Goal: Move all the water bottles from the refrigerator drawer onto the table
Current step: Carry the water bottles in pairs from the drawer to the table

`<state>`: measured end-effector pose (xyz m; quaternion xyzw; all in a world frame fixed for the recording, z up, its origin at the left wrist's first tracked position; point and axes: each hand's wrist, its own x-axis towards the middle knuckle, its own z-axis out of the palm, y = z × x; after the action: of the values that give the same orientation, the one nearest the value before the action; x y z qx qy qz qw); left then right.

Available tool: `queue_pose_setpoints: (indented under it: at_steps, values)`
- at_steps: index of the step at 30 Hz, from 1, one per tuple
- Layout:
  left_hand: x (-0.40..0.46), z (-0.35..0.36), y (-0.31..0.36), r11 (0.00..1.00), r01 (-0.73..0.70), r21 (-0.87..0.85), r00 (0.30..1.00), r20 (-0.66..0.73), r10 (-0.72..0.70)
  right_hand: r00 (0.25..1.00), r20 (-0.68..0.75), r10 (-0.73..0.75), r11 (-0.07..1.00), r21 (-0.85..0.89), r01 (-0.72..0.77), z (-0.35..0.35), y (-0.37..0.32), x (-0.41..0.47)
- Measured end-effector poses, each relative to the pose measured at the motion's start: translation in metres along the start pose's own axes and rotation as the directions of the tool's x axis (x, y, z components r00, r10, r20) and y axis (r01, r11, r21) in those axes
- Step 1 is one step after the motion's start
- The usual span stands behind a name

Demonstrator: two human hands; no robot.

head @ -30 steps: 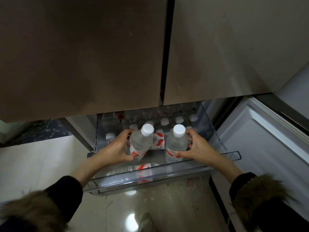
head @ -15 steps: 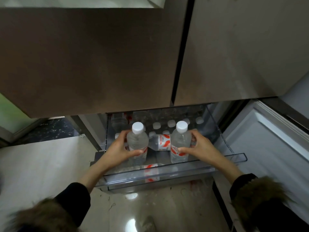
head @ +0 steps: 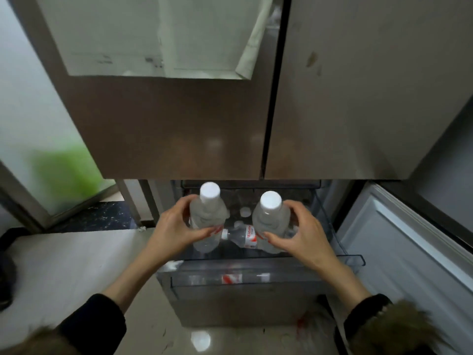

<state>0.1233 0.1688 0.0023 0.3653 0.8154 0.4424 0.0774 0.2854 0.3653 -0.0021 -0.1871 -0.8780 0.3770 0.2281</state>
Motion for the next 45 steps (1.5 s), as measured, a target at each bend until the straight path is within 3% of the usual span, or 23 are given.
queue_pose_setpoints:
  at_steps: [4,8,12,16,22,28,33,41,45]
  values:
    - [-0.029,-0.041,0.039,0.937,0.008,-0.349,0.975,-0.207,-0.085,0.994,-0.111,-0.008,0.944,0.328,0.044,-0.014,-0.054,-0.009]
    - [-0.057,-0.077,0.059,0.823,0.02,-0.567,0.881,-0.379,-0.283,1.0,-0.028,0.003,0.801,0.598,0.014,-0.006,-0.112,-0.012]
    - [-0.108,-0.11,0.05,0.823,0.013,-0.568,0.814,-0.472,-0.339,0.993,0.11,-0.049,0.777,0.629,-0.031,0.033,-0.155,-0.03]
    - [-0.186,-0.151,0.016,0.836,0.107,-0.539,0.771,-0.485,-0.412,0.962,0.243,-0.124,0.812,0.582,-0.042,0.091,-0.198,-0.059]
    - [-0.325,-0.233,-0.037,0.826,0.162,-0.541,0.588,-0.619,-0.521,0.878,0.402,-0.261,0.83,0.557,-0.008,0.201,-0.292,-0.117]
    - [-0.485,-0.328,-0.088,0.825,0.277,-0.493,0.434,-0.702,-0.565,0.742,0.558,-0.372,0.801,0.597,-0.047,0.33,-0.411,-0.206]
    - [-0.599,-0.393,-0.113,0.783,0.377,-0.495,0.227,-0.77,-0.596,0.585,0.657,-0.476,0.788,0.613,-0.047,0.423,-0.498,-0.28]
    - [-0.722,-0.465,-0.167,0.682,0.385,-0.622,-0.074,-0.757,-0.649,0.336,0.723,-0.604,0.777,0.628,0.044,0.542,-0.596,-0.354]
    - [-0.759,-0.504,-0.207,0.657,0.399,-0.64,-0.163,-0.754,-0.636,0.239,0.733,-0.637,0.769,0.626,0.129,0.605,-0.635,-0.373]
